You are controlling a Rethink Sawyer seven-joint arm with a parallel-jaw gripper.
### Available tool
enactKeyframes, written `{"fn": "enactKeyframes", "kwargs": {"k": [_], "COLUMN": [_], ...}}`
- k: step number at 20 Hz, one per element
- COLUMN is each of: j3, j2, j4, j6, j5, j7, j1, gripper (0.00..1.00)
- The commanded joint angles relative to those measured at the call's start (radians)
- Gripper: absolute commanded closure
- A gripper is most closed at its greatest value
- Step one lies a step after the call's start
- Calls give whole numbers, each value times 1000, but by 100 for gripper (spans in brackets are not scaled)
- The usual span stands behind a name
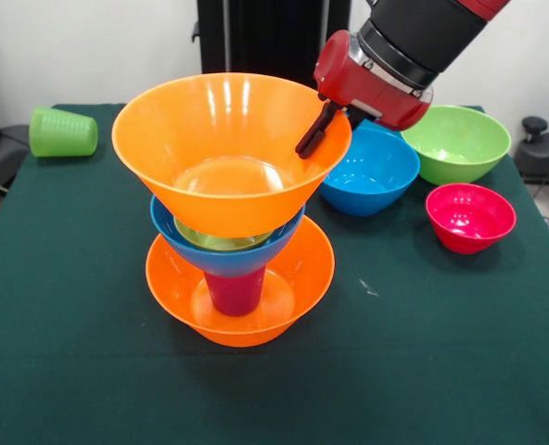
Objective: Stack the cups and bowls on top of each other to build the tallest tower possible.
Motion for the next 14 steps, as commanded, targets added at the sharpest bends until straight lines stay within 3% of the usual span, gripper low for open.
{"fn": "enactKeyframes", "kwargs": {"k": [1,14], "j3": [43,48], "j2": [42,38], "j4": [62,72], "j6": [11,-6], "j5": [-29,-38], "j7": [132,108], "j1": [15,8], "gripper": [100,100]}}
